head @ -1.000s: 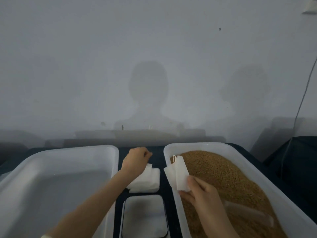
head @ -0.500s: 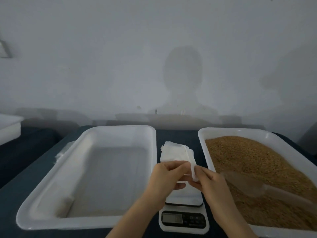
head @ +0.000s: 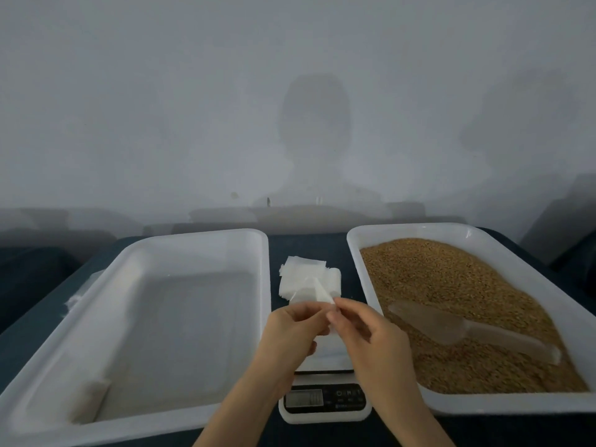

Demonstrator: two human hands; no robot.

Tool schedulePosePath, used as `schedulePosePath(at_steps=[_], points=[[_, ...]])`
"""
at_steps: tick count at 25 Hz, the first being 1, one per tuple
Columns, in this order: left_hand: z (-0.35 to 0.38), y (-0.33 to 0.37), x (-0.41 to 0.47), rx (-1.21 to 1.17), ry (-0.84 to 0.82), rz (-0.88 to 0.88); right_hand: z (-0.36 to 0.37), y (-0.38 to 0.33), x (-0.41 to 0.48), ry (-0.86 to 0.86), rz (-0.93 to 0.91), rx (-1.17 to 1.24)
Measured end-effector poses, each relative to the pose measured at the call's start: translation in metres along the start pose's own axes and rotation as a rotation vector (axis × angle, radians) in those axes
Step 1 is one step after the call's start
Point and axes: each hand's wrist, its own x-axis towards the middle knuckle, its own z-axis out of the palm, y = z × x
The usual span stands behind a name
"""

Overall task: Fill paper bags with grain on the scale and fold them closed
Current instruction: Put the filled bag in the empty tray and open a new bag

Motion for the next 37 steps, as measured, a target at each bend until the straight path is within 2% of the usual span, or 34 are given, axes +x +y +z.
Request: schedulePosePath(at_steps=[5,9,12,14,17,22,25,27,30,33,35,37], points=[[0.004,-0.009,0.001,0.12,0.115,0.039,-0.008,0.008,0.001,-0.051,0.035,0.009],[0.009,-0.011,0.0,0.243,0.251,0.109,-0.009,0.014,0.003,0.004,0.023,-0.082],[0.019,-0.012,-0.004,0.34,0.324,0.175,-0.01,0.011,0.003,0.019,-0.071,-0.211],[0.025,-0.016,-0.009,0.429,0.338,0.291,-0.013,0.009,0.005,-0.042,-0.03,-0.162],[0.031,-0.025,-0.015,0.592,0.371,0.504,-0.023,0.007,0.013,-0.208,0.199,0.024],[0.032,-0.033,-0.018,0.715,0.534,0.868,-0.03,0.006,0.018,-0.126,0.24,-0.081],[0.028,-0.037,-0.012,0.871,0.434,0.982,-0.034,-0.005,0.023,-0.195,0.251,-0.239],[0.029,-0.039,-0.005,0.977,0.342,0.975,-0.04,-0.013,0.028,-0.317,0.255,-0.347],[0.034,-0.04,0.002,0.762,0.216,0.811,-0.045,-0.02,0.035,-0.484,0.252,-0.468],[0.033,-0.05,0.01,0.649,0.166,0.728,-0.042,-0.02,0.039,-0.545,0.235,-0.513],[0.032,-0.053,0.013,0.585,0.096,0.6,-0.041,-0.019,0.04,-0.574,0.221,-0.48],[0.03,-0.059,0.018,0.55,0.097,0.498,-0.049,-0.014,0.043,-0.567,0.204,-0.44]])
